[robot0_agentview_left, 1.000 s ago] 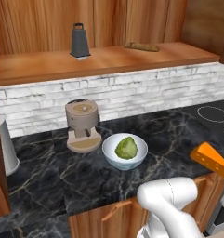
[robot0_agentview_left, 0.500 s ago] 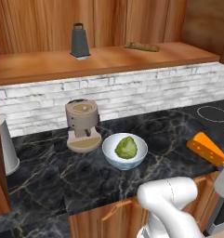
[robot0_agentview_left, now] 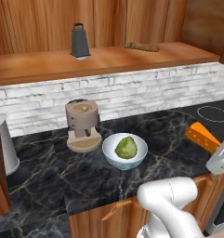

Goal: Pick the cheese from the fridge and the cheese grater from the cabinet and place them next to the salad bowl.

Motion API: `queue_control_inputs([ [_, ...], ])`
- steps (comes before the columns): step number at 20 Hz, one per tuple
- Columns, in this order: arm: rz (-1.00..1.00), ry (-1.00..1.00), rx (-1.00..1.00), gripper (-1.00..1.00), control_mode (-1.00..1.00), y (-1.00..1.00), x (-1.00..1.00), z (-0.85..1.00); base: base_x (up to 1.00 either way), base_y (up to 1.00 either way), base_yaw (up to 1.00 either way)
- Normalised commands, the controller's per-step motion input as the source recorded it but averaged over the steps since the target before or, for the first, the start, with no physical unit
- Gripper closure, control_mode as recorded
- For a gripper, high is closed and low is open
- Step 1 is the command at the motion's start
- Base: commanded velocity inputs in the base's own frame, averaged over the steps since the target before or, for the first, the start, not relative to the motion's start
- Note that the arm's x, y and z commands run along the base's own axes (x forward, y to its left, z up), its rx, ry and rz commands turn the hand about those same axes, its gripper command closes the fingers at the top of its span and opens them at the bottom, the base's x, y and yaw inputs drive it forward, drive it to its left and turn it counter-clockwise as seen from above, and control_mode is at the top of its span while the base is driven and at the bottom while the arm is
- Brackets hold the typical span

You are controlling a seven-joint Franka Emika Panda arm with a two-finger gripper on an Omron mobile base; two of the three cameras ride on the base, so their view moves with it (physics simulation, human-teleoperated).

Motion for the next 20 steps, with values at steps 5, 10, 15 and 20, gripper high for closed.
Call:
queue_control_inputs([
  [5,-0.01,0.13,0.0,1.0,-1.0,-0.27,0.65,-0.18,0.0,0.0,0.0],
  [10,0.0,0.05,0.0,1.0,-1.0,-0.3,0.55,-0.37,0.0,0.0,0.0],
  [15,-0.01,0.0,0.0,1.0,-1.0,0.0,0.55,-0.49,0.0,0.0,0.0],
  [20,0.0,0.01,0.0,1.0,-1.0,-0.18,0.48,-0.37,0.0,0.0,0.0],
])
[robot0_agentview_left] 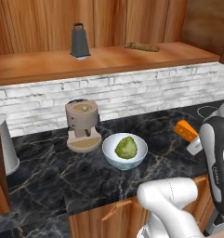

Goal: Pick the cheese from the fridge and the cheese grater from the cabinet and place them next to the salad bowl.

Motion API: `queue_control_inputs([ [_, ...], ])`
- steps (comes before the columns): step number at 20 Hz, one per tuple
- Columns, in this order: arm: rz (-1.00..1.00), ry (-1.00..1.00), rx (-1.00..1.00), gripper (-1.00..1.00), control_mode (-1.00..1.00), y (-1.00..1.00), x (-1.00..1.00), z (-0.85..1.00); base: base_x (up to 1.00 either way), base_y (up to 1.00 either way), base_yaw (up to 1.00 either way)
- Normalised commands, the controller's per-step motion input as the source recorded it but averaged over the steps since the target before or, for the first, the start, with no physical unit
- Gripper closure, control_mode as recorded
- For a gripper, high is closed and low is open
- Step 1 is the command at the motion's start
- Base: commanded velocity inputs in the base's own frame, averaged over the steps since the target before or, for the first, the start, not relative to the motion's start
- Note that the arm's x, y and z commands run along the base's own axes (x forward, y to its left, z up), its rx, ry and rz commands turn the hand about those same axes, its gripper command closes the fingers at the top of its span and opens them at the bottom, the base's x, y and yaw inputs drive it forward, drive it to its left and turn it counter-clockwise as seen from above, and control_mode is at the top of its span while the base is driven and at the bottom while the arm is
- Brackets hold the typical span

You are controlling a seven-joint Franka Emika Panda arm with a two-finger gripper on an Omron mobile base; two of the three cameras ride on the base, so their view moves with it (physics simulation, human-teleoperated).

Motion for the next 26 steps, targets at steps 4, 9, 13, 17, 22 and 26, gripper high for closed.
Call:
queue_control_inputs([
  [4,0.0,0.07,0.0,1.0,-1.0,-0.21,0.47,-0.42,0.0,0.0,0.0],
  [9,0.0,0.15,0.0,1.0,-1.0,-0.19,0.53,-0.55,0.0,0.0,0.0],
  [13,0.0,0.11,0.0,1.0,-1.0,-0.16,0.55,-0.59,0.0,0.0,0.0],
  [17,0.0,0.03,0.0,1.0,-1.0,-0.02,0.53,-0.7,0.0,0.0,0.0],
  [22,0.0,0.05,0.0,1.0,-1.0,0.0,0.5,-0.56,0.0,0.0,0.0],
  [26,0.0,0.06,0.0,1.0,-1.0,0.0,0.51,-0.52,0.0,0.0,0.0],
])
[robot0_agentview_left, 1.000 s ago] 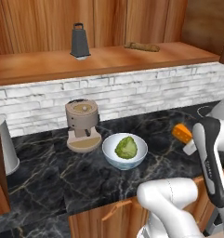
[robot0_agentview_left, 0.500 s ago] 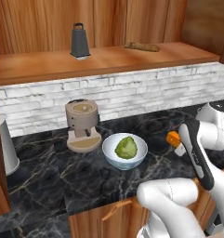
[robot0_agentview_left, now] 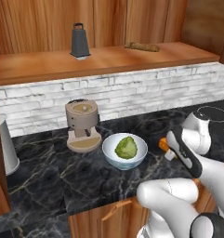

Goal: Pick the cheese from the fridge and the cheese grater from the cabinet and place them next to the salad bowl.

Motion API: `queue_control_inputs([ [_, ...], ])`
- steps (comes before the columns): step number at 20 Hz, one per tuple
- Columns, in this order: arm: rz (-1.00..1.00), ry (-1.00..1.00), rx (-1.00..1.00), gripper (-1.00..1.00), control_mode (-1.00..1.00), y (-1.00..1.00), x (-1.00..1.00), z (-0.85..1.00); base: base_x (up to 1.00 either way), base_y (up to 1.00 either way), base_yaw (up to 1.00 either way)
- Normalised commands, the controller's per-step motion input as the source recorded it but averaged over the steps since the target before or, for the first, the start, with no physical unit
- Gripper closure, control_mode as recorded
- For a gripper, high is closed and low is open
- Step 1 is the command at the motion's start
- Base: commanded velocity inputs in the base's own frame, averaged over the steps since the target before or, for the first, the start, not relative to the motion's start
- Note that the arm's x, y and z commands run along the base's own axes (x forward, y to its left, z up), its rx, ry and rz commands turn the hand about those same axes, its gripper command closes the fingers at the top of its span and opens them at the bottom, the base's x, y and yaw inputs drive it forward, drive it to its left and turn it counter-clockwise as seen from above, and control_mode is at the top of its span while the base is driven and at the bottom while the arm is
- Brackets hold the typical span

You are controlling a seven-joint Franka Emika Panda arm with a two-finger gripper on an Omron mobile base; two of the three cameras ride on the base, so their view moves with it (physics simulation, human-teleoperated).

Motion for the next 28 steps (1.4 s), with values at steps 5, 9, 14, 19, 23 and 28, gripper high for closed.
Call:
queue_control_inputs([
  [5,0.0,0.02,0.0,1.0,-1.0,-0.04,0.51,-0.51,0.0,0.0,0.0],
  [9,0.0,0.0,0.0,1.0,-1.0,-0.18,0.48,-0.4,0.0,0.0,0.0],
  [14,0.0,0.01,0.0,1.0,-1.0,-0.1,0.51,-0.38,0.0,0.0,0.0],
  [19,0.0,0.04,0.0,-1.0,-1.0,0.0,0.52,-0.26,0.0,0.0,0.0],
  [23,0.0,0.01,0.0,-1.0,-1.0,0.0,0.05,0.02,0.0,0.0,0.0],
  [28,0.0,-0.07,-0.01,-1.0,-1.0,0.25,-0.37,0.13,0.0,0.0,0.0],
])
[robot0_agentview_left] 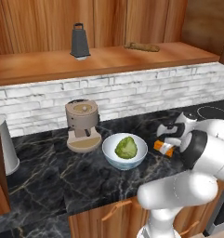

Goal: Pick the cheese from the fridge and the cheese grater from the cabinet and place them next to the salad bowl.

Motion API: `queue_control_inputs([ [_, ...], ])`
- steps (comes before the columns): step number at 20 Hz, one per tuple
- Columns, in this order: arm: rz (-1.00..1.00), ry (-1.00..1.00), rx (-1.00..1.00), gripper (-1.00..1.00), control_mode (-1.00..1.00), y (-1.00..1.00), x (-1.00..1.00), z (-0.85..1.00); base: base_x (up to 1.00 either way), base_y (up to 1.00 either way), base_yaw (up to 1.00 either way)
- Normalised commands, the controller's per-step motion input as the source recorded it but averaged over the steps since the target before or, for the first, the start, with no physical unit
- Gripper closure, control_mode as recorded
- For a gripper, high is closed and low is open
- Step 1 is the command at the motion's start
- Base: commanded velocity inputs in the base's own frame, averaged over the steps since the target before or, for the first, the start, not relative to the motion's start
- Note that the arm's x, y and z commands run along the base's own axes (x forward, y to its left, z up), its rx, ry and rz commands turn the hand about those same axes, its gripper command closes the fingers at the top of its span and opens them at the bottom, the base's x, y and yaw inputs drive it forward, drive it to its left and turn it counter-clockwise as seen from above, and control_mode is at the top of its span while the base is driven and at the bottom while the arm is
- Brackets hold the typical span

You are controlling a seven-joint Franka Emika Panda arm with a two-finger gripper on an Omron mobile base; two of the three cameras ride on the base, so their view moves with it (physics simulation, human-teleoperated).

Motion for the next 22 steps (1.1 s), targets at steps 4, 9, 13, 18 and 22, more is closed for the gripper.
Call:
queue_control_inputs([
  [4,0.0,-0.18,-0.04,-1.0,-1.0,0.52,-0.49,0.36,0.0,0.0,0.0],
  [9,0.0,-0.28,-0.02,-1.0,-1.0,0.21,-0.47,0.96,0.0,0.0,0.0],
  [13,-0.04,-0.35,0.0,-1.0,-1.0,0.0,-0.49,1.0,0.0,0.0,0.0],
  [18,-0.11,-0.25,0.13,-1.0,-1.0,0.14,-0.42,1.0,0.0,0.0,0.0],
  [22,-0.12,-0.11,0.23,-1.0,-1.0,0.36,-0.23,1.0,0.0,0.0,0.0],
])
